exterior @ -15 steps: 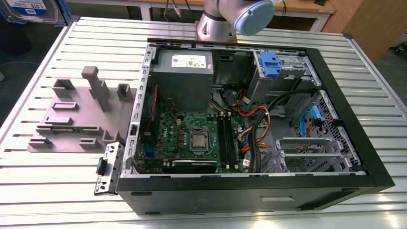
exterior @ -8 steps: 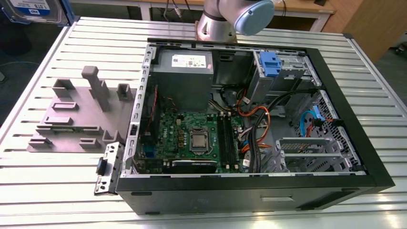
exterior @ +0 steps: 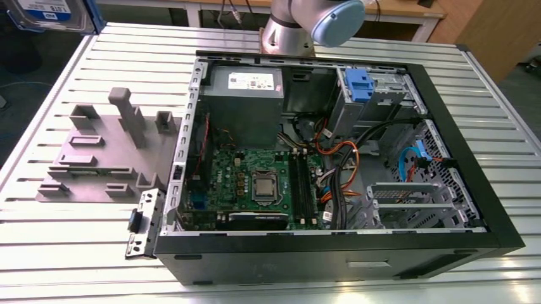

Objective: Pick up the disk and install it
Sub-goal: 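Pick up the disk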

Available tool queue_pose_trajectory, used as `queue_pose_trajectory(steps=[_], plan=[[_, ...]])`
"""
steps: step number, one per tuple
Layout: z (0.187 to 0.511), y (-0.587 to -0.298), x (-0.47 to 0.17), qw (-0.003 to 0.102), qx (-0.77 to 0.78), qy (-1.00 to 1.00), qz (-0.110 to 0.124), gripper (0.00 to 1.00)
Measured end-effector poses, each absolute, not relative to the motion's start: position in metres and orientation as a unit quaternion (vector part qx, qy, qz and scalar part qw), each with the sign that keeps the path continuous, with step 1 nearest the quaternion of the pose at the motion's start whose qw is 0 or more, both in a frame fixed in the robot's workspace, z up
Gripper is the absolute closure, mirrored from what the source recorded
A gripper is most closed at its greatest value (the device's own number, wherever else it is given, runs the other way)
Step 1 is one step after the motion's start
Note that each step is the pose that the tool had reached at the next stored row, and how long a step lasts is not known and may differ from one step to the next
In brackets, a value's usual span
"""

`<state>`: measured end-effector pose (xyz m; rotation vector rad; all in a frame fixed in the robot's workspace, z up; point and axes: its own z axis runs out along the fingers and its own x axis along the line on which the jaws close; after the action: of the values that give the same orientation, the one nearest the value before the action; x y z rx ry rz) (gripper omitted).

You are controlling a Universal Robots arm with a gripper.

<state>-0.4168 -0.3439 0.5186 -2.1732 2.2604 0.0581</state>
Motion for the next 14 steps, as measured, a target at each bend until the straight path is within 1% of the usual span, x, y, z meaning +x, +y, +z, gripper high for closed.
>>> queue_pose_trajectory(steps=[14], plan=[[0.5186,-0.3440,-0.4091,0.003,-0.693,0.721,0.019,0.63]])
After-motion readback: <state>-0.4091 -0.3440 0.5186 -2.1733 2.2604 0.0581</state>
